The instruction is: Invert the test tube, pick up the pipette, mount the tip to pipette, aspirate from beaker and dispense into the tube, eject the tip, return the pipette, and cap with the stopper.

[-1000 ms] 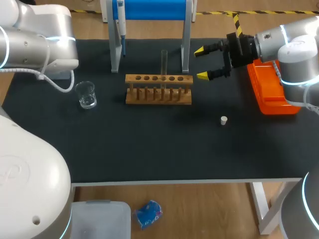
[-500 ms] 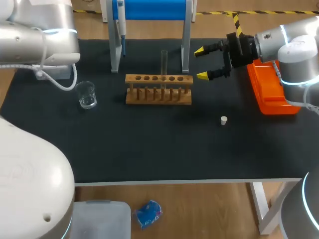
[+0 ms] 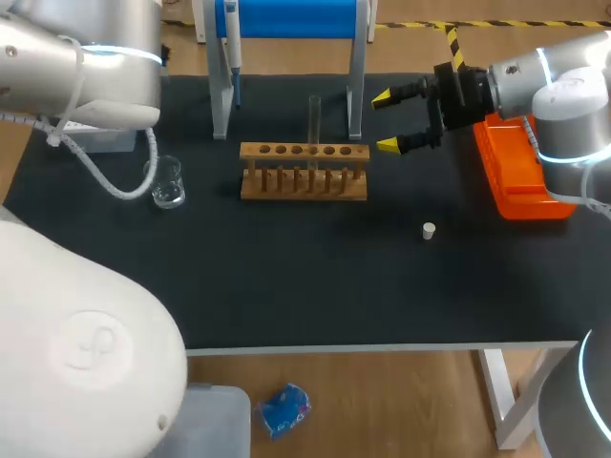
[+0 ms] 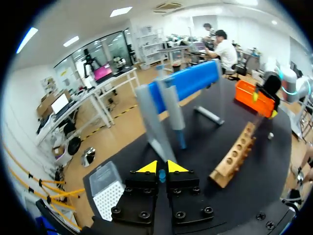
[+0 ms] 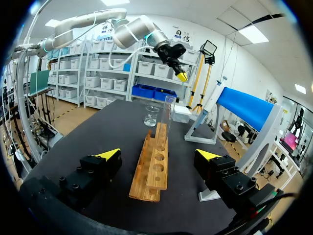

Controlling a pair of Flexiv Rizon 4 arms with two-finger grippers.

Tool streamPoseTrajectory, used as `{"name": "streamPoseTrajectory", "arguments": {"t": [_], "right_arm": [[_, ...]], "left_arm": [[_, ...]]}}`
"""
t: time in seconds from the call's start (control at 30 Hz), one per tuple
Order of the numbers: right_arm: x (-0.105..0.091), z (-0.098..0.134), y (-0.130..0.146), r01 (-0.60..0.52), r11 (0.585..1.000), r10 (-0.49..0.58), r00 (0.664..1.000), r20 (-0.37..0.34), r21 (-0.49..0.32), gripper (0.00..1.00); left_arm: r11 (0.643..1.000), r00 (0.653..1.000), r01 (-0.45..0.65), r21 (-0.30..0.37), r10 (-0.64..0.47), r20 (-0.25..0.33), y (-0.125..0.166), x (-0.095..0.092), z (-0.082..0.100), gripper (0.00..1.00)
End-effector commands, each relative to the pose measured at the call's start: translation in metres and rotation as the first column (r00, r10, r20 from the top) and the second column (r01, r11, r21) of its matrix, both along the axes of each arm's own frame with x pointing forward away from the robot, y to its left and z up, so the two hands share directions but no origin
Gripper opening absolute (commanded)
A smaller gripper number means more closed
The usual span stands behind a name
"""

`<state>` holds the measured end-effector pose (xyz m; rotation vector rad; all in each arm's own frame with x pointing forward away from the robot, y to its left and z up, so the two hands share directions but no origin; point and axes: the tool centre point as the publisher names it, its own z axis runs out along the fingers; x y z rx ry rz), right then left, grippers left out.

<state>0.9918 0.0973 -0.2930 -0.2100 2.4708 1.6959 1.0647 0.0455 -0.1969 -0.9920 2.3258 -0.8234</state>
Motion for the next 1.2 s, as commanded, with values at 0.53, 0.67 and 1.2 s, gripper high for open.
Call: {"name": "streamPoseTrajectory", "arguments": {"t": [0.53,0.67,1.2], "right_arm": [[0.000,0.000,0.000,-0.001,1.000,0.001,1.000,0.000,-0.002,1.00],[0.000,0.000,0.000,-0.001,1.000,0.001,1.000,0.000,-0.002,1.00],[0.000,0.000,0.000,-0.001,1.000,0.001,1.000,0.000,-0.002,1.00]], "left_arm": [[0.959,0.949,0.282,-0.039,-0.285,-0.134,0.016,-0.039,0.042,0.00],[0.959,0.949,0.282,-0.039,-0.285,-0.134,0.016,-0.039,0.042,0.00],[0.720,0.715,0.694,-0.011,-0.691,-0.106,-0.106,-0.084,0.087,0.00]]}}
